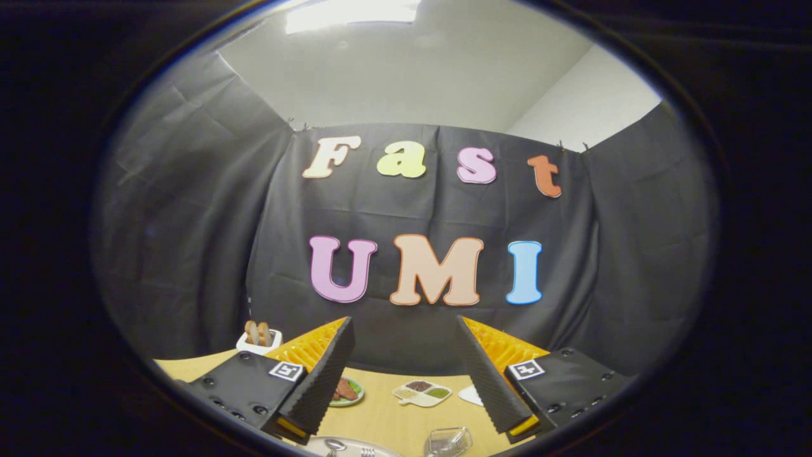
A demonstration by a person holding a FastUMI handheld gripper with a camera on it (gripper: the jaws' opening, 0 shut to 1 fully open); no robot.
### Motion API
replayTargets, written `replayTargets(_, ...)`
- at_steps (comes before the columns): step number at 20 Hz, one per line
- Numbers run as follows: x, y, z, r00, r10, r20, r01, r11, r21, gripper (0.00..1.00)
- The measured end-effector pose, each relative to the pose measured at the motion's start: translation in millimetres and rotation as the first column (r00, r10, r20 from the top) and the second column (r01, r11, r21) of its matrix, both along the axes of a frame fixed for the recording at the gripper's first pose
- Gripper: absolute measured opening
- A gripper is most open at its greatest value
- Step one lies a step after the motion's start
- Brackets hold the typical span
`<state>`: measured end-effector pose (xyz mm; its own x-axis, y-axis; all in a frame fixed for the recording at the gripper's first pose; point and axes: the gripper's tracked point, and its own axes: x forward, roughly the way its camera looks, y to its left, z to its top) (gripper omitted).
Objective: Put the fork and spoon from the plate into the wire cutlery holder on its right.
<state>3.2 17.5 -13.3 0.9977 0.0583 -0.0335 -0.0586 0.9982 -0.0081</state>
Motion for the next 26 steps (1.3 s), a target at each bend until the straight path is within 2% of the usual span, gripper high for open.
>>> replayTargets(7, 1.7, 12.6, -18.9, 0.999, 0.04, -0.035, -0.041, 0.999, -0.016, 1.0)
replayTargets(13, 4.1, 25.3, -48.1, 0.99, 0.079, -0.113, -0.084, 0.996, -0.034, 1.0)
replayTargets(26, -9.3, 38.0, -131.9, 0.933, 0.127, -0.337, -0.154, 0.986, -0.055, 1.0)
